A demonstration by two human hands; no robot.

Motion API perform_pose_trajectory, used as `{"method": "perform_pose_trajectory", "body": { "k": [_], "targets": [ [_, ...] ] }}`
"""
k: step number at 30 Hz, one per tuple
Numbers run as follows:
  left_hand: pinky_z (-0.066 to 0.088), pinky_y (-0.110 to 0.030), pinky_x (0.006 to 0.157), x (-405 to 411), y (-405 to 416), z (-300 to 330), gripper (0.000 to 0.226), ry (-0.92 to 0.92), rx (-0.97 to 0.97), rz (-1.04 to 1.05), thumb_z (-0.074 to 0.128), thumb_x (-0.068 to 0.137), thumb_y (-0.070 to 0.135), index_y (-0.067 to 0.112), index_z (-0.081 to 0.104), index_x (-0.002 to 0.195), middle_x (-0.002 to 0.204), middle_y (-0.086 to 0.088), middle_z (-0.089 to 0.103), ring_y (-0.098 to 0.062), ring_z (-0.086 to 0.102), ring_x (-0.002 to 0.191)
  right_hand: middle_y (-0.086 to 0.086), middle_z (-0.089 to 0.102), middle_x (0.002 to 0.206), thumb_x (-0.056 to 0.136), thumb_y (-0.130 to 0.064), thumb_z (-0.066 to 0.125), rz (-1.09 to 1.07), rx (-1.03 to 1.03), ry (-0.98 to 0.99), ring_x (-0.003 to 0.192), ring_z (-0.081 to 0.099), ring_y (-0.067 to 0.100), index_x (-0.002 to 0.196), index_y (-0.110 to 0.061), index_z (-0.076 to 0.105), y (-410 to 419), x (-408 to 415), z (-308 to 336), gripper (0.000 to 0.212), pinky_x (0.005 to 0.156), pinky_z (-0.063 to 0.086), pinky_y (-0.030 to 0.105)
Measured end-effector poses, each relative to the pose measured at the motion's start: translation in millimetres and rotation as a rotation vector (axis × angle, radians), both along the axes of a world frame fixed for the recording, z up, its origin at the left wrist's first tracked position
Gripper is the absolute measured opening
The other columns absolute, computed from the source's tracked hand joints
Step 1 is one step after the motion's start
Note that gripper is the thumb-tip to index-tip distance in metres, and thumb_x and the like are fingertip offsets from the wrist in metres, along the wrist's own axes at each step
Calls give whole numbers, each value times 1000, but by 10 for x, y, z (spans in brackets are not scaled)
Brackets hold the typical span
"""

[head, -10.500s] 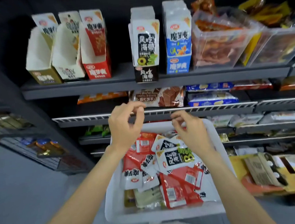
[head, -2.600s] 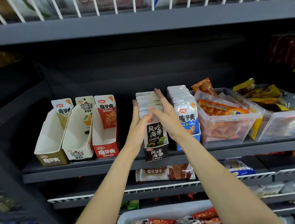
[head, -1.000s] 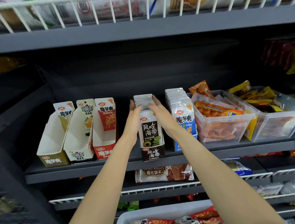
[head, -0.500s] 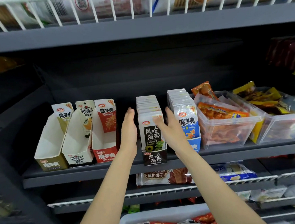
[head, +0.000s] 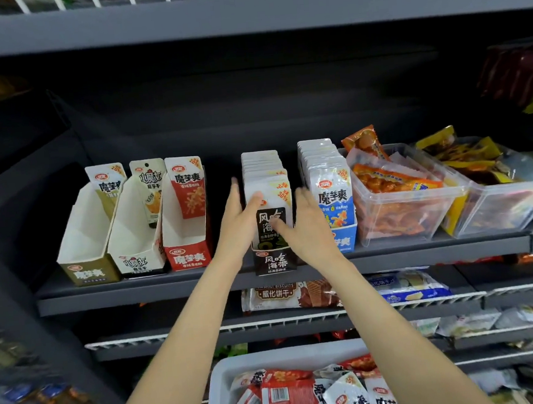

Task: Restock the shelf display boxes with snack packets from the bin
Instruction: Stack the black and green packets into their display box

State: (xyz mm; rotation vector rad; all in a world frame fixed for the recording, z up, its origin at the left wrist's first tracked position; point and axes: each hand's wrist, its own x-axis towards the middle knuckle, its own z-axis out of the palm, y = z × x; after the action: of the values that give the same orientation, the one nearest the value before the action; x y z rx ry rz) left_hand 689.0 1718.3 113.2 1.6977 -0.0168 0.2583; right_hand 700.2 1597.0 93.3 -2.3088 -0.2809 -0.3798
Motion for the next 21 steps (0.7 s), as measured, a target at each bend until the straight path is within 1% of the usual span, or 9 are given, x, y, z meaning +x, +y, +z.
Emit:
{"method": "perform_pose_trajectory", "body": {
  "k": [1, 3, 5, 8, 11, 14, 17, 19, 21],
  "targets": [
    [22, -28, 116, -8, 18, 31, 60, -80, 60, 27, 44, 99, 24, 28, 13, 151, 155, 6, 23, -10, 23, 142, 6, 16, 157, 89, -31, 62, 39, 48, -8, 143, 20, 20, 150, -11, 14, -16, -22, 43, 81, 109, 27, 28],
    [11, -19, 115, 12, 66, 72, 56, -298, 330, 85, 43, 100, 24, 26, 17, 150, 158, 9, 12, -6, 8, 144, 1, 5, 160, 88, -28, 64, 99, 91, -67, 145, 7, 14, 152, -16, 1, -31, -57, 157, 91, 106, 18, 20],
    [8, -27, 117, 83, 100, 100, 50, -395, 624, 96, 38, 101, 29, 24, 24, 149, 158, 9, 14, -6, 4, 145, 1, 1, 160, 89, -26, 62, 122, 55, -90, 146, 2, 12, 152, -14, -1, -33, -35, 239, 90, 103, 11, 15],
    [9, -40, 118, 157, 91, 120, 48, -348, 971, 114, 34, 101, 35, 21, 31, 147, 154, 6, 28, -9, 14, 145, 2, 0, 160, 89, -25, 60, 174, -60, -62, 146, 5, 12, 152, -12, 3, -18, 12, 272, 86, 105, 11, 16],
    [13, -42, 116, 162, 109, 132, 43, -389, 1062, 157, 38, 100, 31, 18, 43, 140, 145, 1, 45, -14, 32, 139, 5, 21, 156, 86, -22, 62, 185, -85, -93, 140, 26, 17, 148, -10, 20, -56, 41, 294, 75, 103, 25, 19],
    [16, -45, 115, 157, 116, 149, 43, -366, 1063, 162, 39, 100, 32, 18, 43, 140, 146, 1, 44, -14, 30, 140, 5, 35, 148, 84, -23, 64, 176, -127, -121, 133, 37, 20, 142, -11, 32, -106, 89, 363, 67, 102, 34, 27],
    [18, -42, 117, 156, 92, 147, 47, -298, 945, 110, 36, 100, 36, 22, 35, 145, 153, 7, 30, -10, 22, 143, 6, 22, 156, 87, -25, 62, 228, -108, -50, 141, 26, 18, 148, -10, 22, -113, 98, 407, 74, 108, 28, 28],
    [22, -29, 113, 113, 60, 177, 47, -232, 574, 51, 35, 101, 36, 25, 30, 147, 154, 7, 27, -5, 23, 139, 2, 12, 159, 93, -24, 53, 276, 43, 28, 145, 14, 14, 151, -12, 12, -92, 91, 442, 71, 113, 17, 26],
    [21, -17, 105, 103, 39, 246, 46, -136, 158, 36, 33, 102, 36, 26, 29, 147, 153, 7, 29, -2, 25, 136, 0, 8, 159, 97, -21, 43, 285, 253, 102, 146, 8, 11, 151, -16, 8, -53, 130, 509, 64, 119, 12, 32]
  ]
}}
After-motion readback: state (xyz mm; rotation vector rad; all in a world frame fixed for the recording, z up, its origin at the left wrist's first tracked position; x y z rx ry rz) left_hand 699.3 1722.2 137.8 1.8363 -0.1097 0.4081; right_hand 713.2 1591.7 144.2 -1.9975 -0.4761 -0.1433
